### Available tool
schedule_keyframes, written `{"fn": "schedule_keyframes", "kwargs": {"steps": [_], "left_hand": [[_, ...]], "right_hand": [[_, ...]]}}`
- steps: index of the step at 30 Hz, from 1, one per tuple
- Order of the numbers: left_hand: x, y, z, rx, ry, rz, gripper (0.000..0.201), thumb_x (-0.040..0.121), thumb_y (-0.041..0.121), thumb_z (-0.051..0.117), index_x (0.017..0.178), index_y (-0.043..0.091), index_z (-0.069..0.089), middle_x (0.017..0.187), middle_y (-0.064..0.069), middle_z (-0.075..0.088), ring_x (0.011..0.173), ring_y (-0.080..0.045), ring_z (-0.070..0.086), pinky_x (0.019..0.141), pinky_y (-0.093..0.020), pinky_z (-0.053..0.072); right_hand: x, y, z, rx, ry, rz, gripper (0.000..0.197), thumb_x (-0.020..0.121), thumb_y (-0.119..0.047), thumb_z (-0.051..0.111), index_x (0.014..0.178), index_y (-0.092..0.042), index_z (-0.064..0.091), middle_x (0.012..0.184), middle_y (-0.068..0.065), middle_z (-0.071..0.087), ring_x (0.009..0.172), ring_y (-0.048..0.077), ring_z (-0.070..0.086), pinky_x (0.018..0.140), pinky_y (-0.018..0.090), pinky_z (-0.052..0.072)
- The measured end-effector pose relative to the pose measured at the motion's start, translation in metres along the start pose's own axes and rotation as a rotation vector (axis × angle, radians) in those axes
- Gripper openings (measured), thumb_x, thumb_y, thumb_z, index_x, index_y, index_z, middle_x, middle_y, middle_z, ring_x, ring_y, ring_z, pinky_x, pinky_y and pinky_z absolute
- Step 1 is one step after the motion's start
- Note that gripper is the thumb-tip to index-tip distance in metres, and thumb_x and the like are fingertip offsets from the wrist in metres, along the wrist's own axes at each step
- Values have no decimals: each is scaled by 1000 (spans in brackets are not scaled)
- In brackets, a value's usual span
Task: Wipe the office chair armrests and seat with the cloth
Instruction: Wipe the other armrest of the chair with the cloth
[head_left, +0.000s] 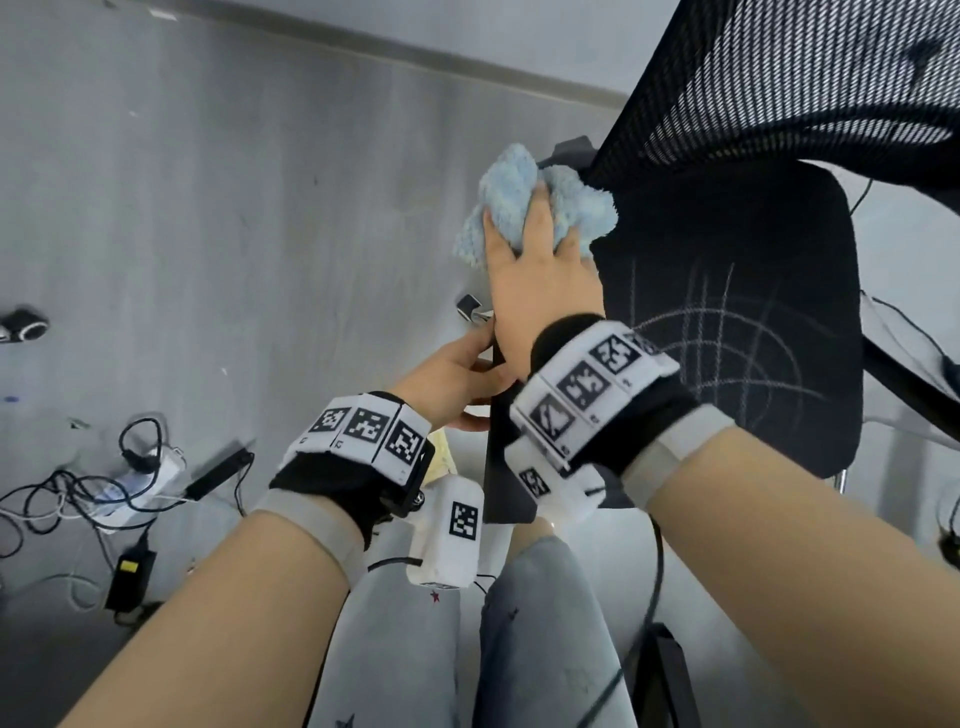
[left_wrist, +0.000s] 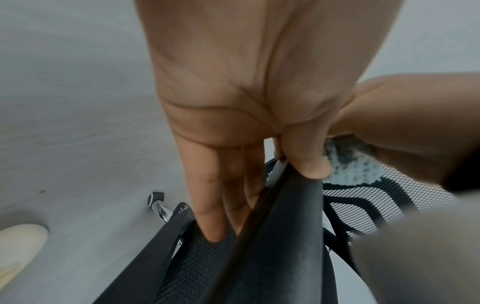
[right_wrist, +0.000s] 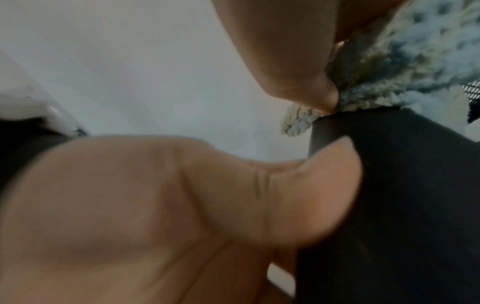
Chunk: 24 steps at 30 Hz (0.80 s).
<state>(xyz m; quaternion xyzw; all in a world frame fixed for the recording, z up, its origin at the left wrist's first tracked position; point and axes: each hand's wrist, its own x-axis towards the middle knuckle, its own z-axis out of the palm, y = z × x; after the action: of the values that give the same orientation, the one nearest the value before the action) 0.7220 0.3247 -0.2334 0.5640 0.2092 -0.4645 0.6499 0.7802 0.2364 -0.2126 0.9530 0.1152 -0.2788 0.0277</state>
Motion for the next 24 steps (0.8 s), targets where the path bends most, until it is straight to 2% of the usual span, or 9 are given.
{"fn": "schedule_keyframes", "kwargs": {"steps": [4,7,8,10,12,14,19,22,24], "left_hand": [[1,5,2,-1,73,17,29,92,-2,41,96,26,48,67,8,55,41,6,55,44,-11,47],[7,6,1,-28,144,64,26,93,3,44,95,29,49,70,7,57,43,7,56,43,-10,46],[8,6,-1,-28,130,81,28,93,4,45,97,31,51,73,6,59,48,6,59,46,-11,47],[9,6,-3,-43,93,88,28,93,7,47,106,32,51,80,4,63,63,0,64,59,-16,54],[10,6,-4,-21,95,76,24,93,9,48,111,24,50,89,-3,63,79,-13,64,74,-29,54],[10,6,-4,-1,100,59,21,93,10,49,112,18,49,98,-9,60,88,-20,60,79,-35,52],[10,7,-7,-70,17,65,28,94,13,46,110,36,53,89,5,63,75,-6,64,64,-21,56],[13,8,-9,-90,40,64,24,94,14,47,101,35,56,87,5,63,70,-8,63,70,-26,55],[14,10,-9,-74,57,80,21,94,14,47,104,30,55,88,1,62,72,-11,62,76,-26,53]], "right_hand": [[30,-2,-16,58,-2,106,60,94,-7,35,148,-17,8,152,27,-4,121,40,45,93,44,42],[33,7,-23,174,8,106,58,96,-14,38,147,-25,14,155,17,-4,131,34,36,93,39,42],[26,13,-23,213,5,71,55,96,-18,39,146,-28,17,156,12,-3,133,33,31,96,41,41],[4,21,-17,248,-39,-21,52,96,-25,39,144,-35,21,157,1,-1,125,35,40,96,43,40],[-22,26,-7,209,-112,-106,51,96,-31,38,142,-40,20,157,-5,-5,112,34,50,91,40,43],[-32,31,0,154,-162,-133,50,96,-35,36,142,-44,17,157,-8,-8,107,33,53,87,37,44],[21,41,-11,239,1,-61,48,94,-30,39,138,-46,27,157,-8,5,115,36,50,95,41,41],[45,42,-13,340,79,-46,47,92,-31,40,138,-40,33,154,-4,17,115,36,50,99,43,42],[36,42,-8,358,83,-68,49,91,-29,41,138,-41,32,155,-5,15,117,36,48,100,41,41]]}}
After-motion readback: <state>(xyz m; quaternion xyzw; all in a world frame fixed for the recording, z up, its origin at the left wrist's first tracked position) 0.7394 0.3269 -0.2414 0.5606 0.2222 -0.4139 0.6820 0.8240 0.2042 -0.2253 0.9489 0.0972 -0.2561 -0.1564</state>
